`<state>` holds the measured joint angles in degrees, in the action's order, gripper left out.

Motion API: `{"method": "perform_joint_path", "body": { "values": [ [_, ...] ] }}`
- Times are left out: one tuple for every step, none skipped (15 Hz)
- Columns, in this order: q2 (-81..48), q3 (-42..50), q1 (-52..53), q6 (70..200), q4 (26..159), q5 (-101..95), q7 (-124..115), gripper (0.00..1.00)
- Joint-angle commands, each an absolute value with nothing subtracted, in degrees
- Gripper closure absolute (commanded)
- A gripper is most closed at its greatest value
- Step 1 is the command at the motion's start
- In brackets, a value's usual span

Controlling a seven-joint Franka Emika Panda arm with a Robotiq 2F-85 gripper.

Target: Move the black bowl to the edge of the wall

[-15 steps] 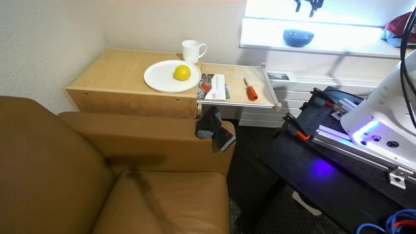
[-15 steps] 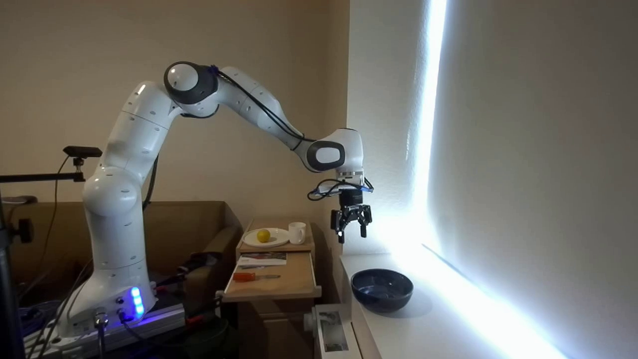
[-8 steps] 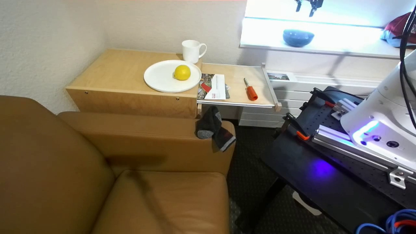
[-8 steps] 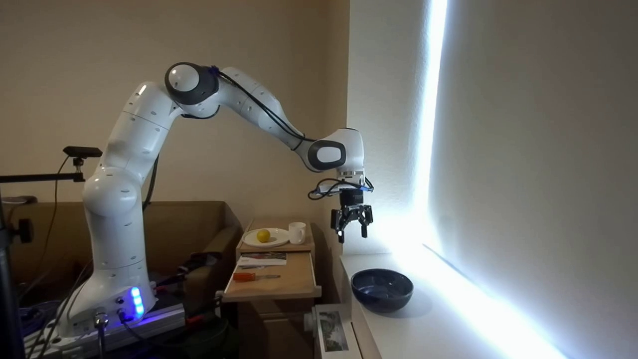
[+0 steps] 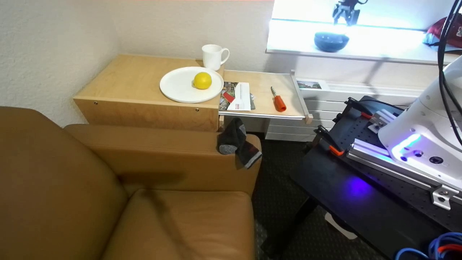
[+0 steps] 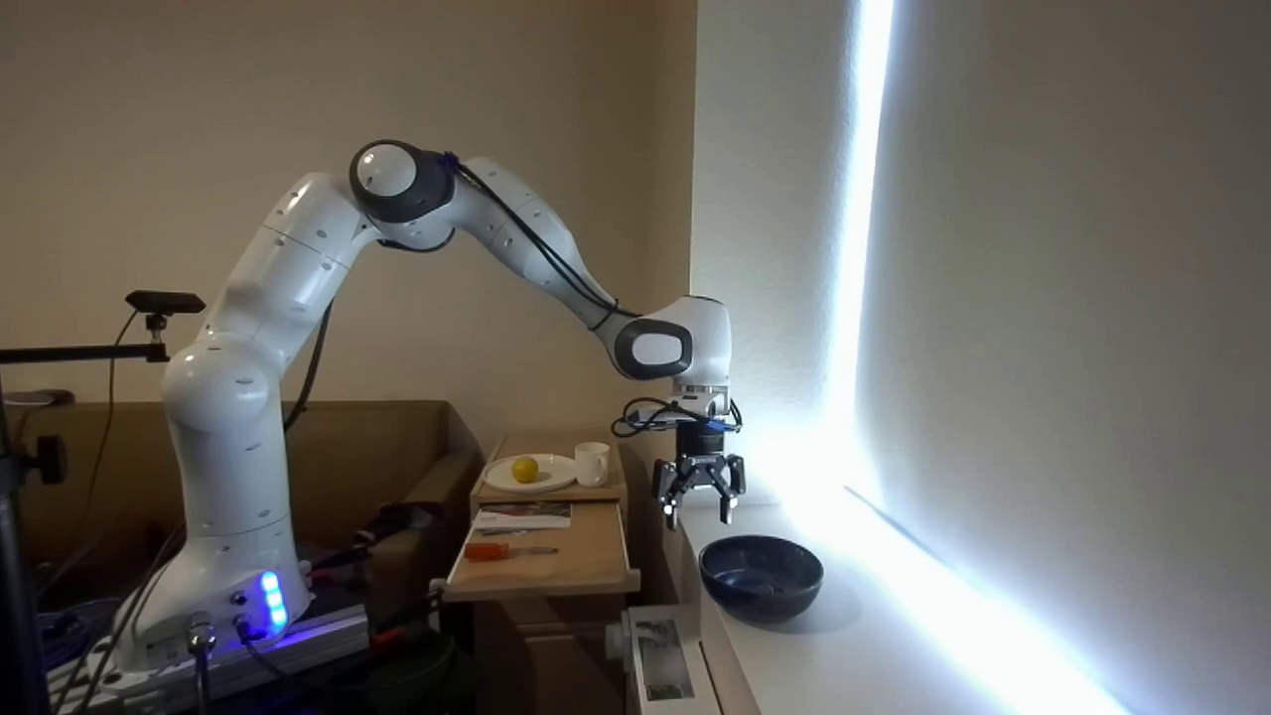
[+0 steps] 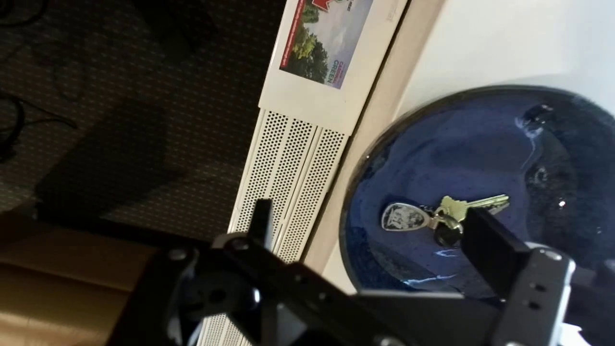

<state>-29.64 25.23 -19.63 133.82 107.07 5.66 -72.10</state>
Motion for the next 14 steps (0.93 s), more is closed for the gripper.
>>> {"method": "perform_joint_path", "body": {
  "values": [
    [-30.3,26.0,-20.4,141.6,111.1,6.1,-73.9,0.0],
    [-31.2,26.4,-20.3,142.4,111.3,5.8,-74.5,0.0],
    [-31.4,26.5,-20.2,143.2,112.0,5.8,-74.7,0.0],
    [-30.4,25.9,-20.6,143.5,112.6,6.6,-73.4,0.0],
    [-31.5,26.4,-20.2,141.3,110.7,5.8,-73.7,0.0],
    [-31.5,26.4,-20.2,141.9,111.1,5.9,-73.7,0.0],
    [-31.5,26.4,-20.2,142.0,111.1,5.9,-73.7,0.0],
    [-31.5,26.4,-20.2,142.0,111.1,6.0,-73.7,0.0],
    [-31.5,26.4,-20.2,142.0,111.1,6.0,-73.7,0.0],
    [-33.1,26.5,-19.7,140.7,110.0,5.4,-74.5,0.0],
    [-34.4,26.2,-19.8,139.9,109.3,5.6,-74.9,0.0],
    [-35.6,25.6,-20.1,139.7,109.0,6.4,-74.9,0.0],
    [-36.5,25.2,-20.3,139.5,108.7,6.9,-74.8,0.0],
    [-37.7,24.6,-20.7,139.8,108.3,7.7,-74.7,0.0]
  ]
}}
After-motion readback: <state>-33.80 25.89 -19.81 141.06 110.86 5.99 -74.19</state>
